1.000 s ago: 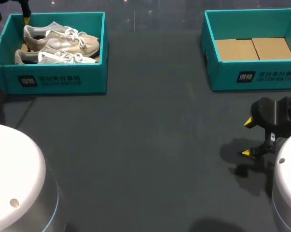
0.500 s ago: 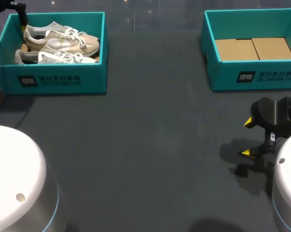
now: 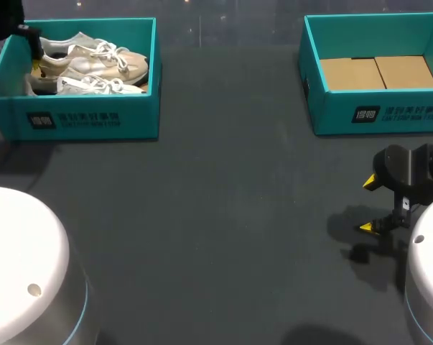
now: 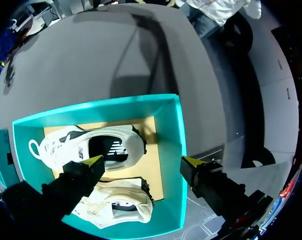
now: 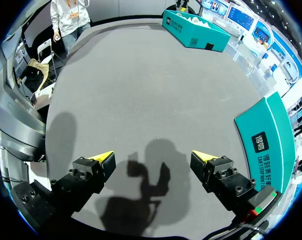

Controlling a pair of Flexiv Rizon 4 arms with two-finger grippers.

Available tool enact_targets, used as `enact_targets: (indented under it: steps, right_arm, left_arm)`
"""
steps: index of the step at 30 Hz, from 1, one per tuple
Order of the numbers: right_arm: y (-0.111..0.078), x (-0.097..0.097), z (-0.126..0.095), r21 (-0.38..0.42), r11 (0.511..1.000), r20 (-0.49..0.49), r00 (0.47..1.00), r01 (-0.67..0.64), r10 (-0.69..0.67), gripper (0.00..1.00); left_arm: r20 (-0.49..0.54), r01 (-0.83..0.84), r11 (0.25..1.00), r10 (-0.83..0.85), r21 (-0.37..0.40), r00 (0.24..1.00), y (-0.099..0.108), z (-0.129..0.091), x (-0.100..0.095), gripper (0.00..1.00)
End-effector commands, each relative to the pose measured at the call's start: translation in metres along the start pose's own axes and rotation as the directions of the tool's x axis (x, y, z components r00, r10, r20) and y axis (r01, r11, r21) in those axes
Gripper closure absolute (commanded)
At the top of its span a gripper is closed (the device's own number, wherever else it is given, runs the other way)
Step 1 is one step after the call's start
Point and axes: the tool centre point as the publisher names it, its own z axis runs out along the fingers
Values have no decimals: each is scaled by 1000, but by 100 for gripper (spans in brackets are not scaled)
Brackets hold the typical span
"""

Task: Take the shoe out of the shoebox, open the shoe tongue, remove and reinsert the insole, then place the shoe into the shoebox

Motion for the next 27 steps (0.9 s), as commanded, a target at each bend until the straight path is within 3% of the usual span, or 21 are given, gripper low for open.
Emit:
enact_targets:
  steps: [1, 5, 18, 23, 27]
  right_arm:
    - [0, 2, -1, 2, 1000, 3, 1000, 0, 0, 0]
    - [0, 2, -1, 2, 1000, 3, 1000, 0, 0, 0]
    - [0, 2, -1, 2, 1000, 3, 1000, 0, 0, 0]
    - [0, 2, -1, 2, 1000, 3, 1000, 0, 0, 0]
    - [0, 2, -1, 2, 1000, 3, 1000, 0, 0, 0]
  left_arm:
    - [-8, 10, 1000, -10, -24, 1000, -10, 15, -4, 2]
    - [0, 30, 999, -30, -24, 1000, -8, 26, -6, 11]
    - [13, 51, 999, -51, 3, 999, 3, 50, -9, 16]
    - [11, 52, 999, -52, 12, 999, 5, 59, -9, 25]
    - [7, 49, 999, -49, 17, 999, 3, 67, -9, 27]
